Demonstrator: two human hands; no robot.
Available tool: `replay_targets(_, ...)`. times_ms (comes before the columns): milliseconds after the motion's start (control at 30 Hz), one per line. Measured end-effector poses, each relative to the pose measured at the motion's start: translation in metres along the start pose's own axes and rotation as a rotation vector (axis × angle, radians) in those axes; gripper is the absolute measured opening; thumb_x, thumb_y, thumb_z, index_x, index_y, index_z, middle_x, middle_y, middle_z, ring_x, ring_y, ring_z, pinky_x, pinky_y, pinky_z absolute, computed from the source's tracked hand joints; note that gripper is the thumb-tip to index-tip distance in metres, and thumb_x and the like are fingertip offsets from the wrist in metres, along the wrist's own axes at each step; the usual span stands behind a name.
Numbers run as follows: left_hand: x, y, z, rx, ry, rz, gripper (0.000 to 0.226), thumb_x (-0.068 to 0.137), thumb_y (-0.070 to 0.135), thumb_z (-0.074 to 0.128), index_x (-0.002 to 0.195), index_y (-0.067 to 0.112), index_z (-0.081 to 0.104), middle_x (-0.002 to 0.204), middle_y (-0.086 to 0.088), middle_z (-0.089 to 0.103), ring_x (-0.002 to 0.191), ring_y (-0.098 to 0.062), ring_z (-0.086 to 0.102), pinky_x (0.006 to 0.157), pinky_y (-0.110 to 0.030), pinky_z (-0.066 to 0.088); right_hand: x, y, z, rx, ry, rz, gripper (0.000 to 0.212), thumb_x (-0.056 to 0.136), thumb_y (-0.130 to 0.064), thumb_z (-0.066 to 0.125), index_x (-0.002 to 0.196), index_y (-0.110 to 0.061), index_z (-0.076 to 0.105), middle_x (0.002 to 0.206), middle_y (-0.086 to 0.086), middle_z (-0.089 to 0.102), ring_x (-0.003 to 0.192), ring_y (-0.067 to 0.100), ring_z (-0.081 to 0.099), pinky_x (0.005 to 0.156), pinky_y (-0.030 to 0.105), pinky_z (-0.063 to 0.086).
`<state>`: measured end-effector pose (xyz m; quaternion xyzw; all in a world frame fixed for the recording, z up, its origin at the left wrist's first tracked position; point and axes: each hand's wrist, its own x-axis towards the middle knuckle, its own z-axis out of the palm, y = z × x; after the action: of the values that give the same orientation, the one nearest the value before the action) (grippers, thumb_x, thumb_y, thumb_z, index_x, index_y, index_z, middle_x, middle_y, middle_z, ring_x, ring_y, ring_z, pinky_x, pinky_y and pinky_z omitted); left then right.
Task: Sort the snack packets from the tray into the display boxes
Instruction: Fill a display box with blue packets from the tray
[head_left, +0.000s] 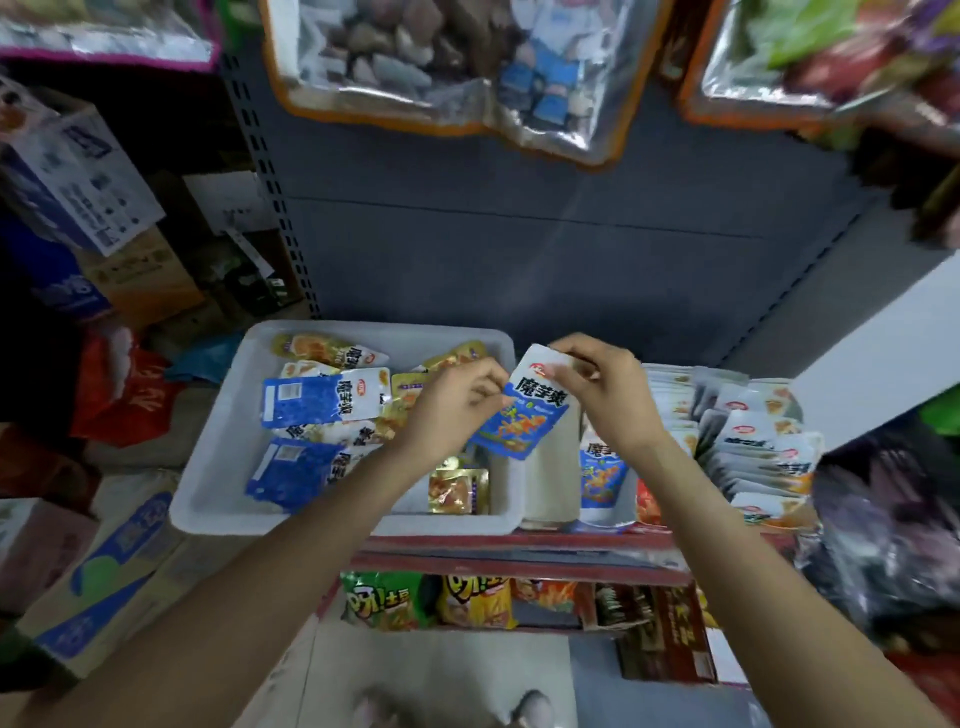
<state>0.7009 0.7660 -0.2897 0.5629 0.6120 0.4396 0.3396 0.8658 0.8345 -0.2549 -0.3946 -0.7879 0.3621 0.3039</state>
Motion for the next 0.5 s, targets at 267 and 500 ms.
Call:
replay_targets(267,0.03,0.029,0.084,0.067,-0.073,-0.018,0.035,0.084,0.008,0.067,0.064,0.028,0.047,0.065,0.007,0.057,0.062,-0.001,0.057,0.063,-0.014,0.043,-0.015,0.04,-0.067,-0.289,0.034,-0.063,0.012,0.087,-0.009,0.063,0.098,-0.008,0.068,0.08,0.002,0.054,0.068,0.014,0.05,0.066,0.021,0.035)
replay_targets(500,0.033,0.032,0.109,0.202,0.105,0.086,0.015,0.08,0.011,0.071,0.089,0.013,0.059,0.079,0.011,0.058,0.071,0.001,0.057,0.068,-0.014,0.045,-0.018,0.062,-0.076,-0.305,0.079,-0.097,0.012,0.087,-0.007,0.063,0.098,-0.006,0.069,0.086,0.008,0.059,0.072,0.015,0.055,0.067,0.02,0.04)
